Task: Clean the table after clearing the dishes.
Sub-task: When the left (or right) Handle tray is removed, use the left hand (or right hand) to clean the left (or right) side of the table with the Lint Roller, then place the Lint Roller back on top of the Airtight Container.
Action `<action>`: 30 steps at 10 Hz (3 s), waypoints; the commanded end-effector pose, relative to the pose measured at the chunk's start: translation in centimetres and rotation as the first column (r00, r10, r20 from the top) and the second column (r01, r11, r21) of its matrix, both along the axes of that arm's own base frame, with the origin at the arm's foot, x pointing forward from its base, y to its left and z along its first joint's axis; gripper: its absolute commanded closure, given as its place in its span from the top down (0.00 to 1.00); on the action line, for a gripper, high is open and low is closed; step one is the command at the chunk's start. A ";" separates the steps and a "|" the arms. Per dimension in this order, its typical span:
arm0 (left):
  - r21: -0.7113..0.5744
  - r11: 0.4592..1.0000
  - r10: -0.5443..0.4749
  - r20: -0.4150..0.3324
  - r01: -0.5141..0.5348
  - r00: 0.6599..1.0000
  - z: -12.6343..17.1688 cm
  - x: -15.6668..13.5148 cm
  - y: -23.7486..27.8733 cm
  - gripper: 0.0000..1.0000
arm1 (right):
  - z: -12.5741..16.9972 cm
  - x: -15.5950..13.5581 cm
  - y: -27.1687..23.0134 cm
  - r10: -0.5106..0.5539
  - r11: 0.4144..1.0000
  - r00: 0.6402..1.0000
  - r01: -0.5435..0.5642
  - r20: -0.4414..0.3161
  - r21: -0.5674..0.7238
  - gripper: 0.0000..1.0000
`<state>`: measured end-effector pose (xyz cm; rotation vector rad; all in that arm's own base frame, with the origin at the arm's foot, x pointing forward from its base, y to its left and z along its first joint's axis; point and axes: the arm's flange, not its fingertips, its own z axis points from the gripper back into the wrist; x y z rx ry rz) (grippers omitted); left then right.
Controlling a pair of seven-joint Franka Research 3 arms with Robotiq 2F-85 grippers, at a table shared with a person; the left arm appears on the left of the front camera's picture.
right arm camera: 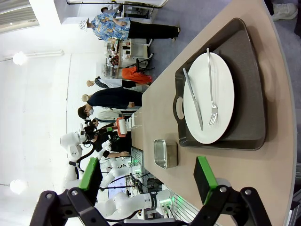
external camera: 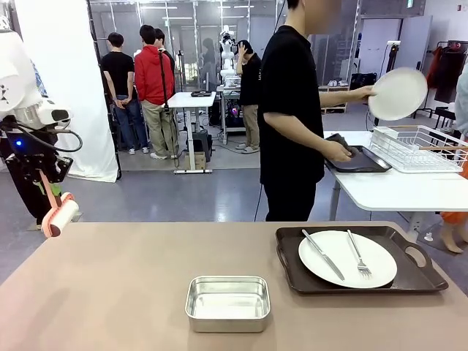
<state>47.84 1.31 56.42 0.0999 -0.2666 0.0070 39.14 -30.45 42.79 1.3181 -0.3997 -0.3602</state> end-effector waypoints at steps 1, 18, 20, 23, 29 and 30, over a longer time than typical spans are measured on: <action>0.012 1.000 0.001 0.013 -0.001 1.000 1.1 -1.2 -0.3 0.21 | 0.3 -0.1 0.1 0.000 1.000 1.000 0.000 0.003 -0.001 1.00; 0.003 1.000 -0.008 0.024 0.008 1.000 1.5 -1.0 -0.5 0.21 | 0.3 -0.1 0.1 0.000 1.000 1.000 0.000 0.003 -0.001 1.00; 0.003 1.000 -0.008 0.024 0.008 1.000 1.5 -1.0 -0.5 0.21 | 0.3 -0.1 0.1 0.000 1.000 1.000 0.000 0.003 -0.001 1.00; 0.053 0.988 -0.148 0.081 0.144 0.986 2.7 -0.9 -1.9 0.21 | 0.3 -0.1 0.1 0.000 1.000 1.000 0.000 0.003 -0.001 1.00; 0.225 0.443 -0.894 0.042 0.868 0.446 7.8 -3.5 -18.2 0.21 | 0.3 -0.1 0.1 0.000 1.000 1.000 0.000 0.003 -0.001 1.00; 0.213 0.313 -0.947 -0.011 0.926 0.323 7.2 -4.6 -20.7 0.21 | 0.3 -0.1 0.1 0.000 1.000 1.000 0.000 0.003 -0.001 1.00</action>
